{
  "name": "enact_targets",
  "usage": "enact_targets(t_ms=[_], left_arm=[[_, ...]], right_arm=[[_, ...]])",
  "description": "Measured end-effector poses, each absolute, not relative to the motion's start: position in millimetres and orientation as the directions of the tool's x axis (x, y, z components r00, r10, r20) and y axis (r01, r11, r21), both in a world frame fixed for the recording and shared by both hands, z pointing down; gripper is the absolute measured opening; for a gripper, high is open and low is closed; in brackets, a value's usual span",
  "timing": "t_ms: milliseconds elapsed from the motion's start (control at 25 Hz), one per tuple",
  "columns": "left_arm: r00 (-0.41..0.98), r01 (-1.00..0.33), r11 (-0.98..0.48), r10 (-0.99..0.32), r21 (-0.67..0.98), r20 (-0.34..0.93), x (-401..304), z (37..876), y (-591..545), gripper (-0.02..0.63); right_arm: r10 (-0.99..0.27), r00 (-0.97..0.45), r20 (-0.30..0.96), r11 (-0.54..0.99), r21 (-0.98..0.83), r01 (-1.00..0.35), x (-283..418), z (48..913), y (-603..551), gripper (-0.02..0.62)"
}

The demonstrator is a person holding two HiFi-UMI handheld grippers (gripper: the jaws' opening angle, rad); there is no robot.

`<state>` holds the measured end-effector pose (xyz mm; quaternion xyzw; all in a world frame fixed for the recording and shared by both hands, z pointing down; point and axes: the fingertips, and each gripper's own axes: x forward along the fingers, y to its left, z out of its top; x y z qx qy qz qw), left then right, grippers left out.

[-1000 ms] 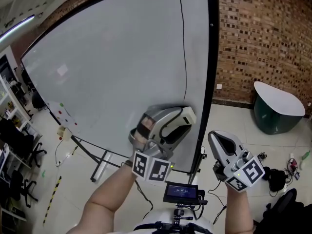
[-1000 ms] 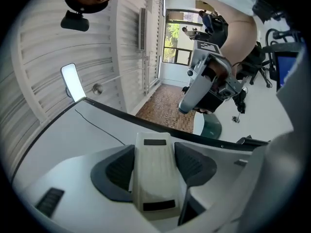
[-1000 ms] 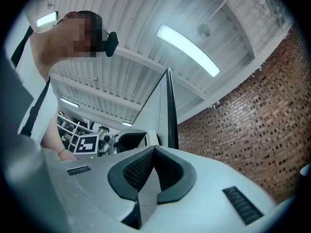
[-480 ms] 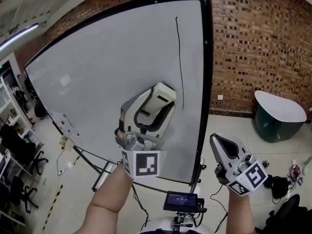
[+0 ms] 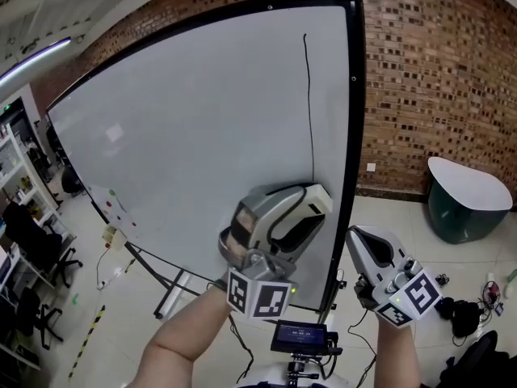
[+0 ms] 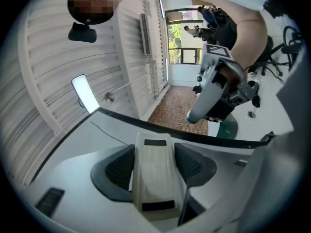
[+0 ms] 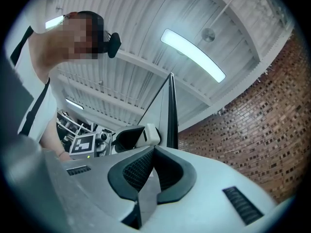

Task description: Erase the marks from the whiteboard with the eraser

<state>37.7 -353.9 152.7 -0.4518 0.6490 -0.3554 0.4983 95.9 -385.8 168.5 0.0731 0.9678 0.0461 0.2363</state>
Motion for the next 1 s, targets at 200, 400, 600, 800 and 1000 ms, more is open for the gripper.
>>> enact_targets(t_ms=[200, 400, 600, 800, 1000], left_arm=[[-0.025, -0.235, 0.183, -0.983, -0.955, -0.182, 41.5, 192.4, -359.2, 0.281], [0.015, -0.281, 0.153, -0.986, -0.947, -0.163, 45.0, 175.7, -359.7, 0.282], [-0.05, -0.307, 0.312, -0.949, -0.899, -0.312, 28.7, 108.3, -343.6, 0.282], [-0.149, -0.349, 0.554, -0.829, -0.756, -0.539, 1.8, 45.2, -318.5, 0.282], [-0.184, -0.321, 0.531, -0.847, -0.784, -0.498, 13.9, 68.1, -333.4, 0.279]], right_arm=[[0.181, -0.879, -0.442, 0.982, 0.132, 0.136, 89.1, 171.4, -384.4, 0.02], [0.191, -0.873, -0.448, 0.98, 0.142, 0.142, 93.1, 168.9, -383.5, 0.02], [0.191, -0.863, -0.467, 0.979, 0.151, 0.135, 99.9, 163.6, -377.9, 0.02], [0.192, -0.859, -0.475, 0.979, 0.151, 0.135, 105.9, 160.9, -378.3, 0.02], [0.174, -0.863, -0.475, 0.984, 0.126, 0.129, 114.8, 163.8, -391.4, 0.02]])
